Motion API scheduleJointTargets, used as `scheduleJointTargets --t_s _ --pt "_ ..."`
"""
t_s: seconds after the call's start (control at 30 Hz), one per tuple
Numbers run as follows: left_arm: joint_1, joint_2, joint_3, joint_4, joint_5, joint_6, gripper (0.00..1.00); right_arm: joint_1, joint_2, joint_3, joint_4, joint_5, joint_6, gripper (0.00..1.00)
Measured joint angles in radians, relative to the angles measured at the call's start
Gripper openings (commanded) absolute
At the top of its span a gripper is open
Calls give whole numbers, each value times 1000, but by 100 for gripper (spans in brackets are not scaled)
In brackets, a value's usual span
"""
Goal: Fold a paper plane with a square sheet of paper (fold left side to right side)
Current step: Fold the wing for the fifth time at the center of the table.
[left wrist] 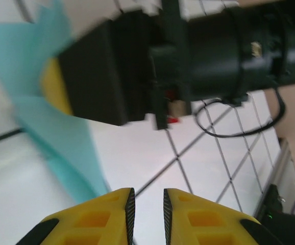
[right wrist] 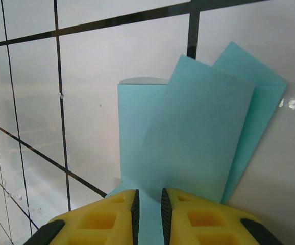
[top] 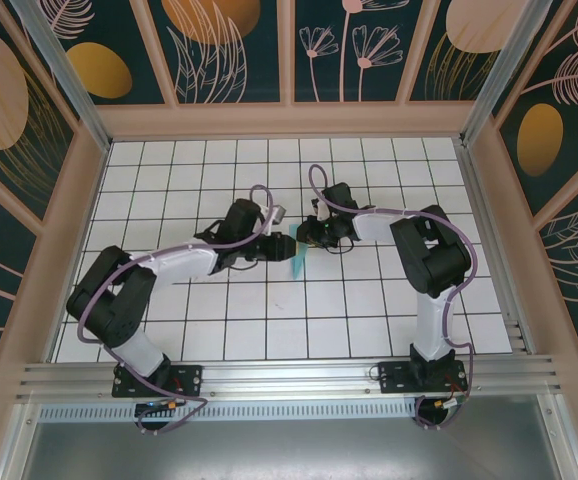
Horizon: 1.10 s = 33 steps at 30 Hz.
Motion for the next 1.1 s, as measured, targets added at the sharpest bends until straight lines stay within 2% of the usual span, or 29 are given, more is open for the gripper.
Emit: scheduleJointTargets --t_s 0.1,0.3,0.73,1.1 --pt "-31 61 6 29 21 -11 24 0 0 0 0 2 0 23" --pt "-36 163 16 27 18 -15 24 0 0 0 0 2 0 23" --pt "-63 224 40 -14 -35 -2 22 6 1 13 -19 10 -1 23" --pt "-80 229 61 -67 -94 32 15 2 13 42 -58 14 -10 24"
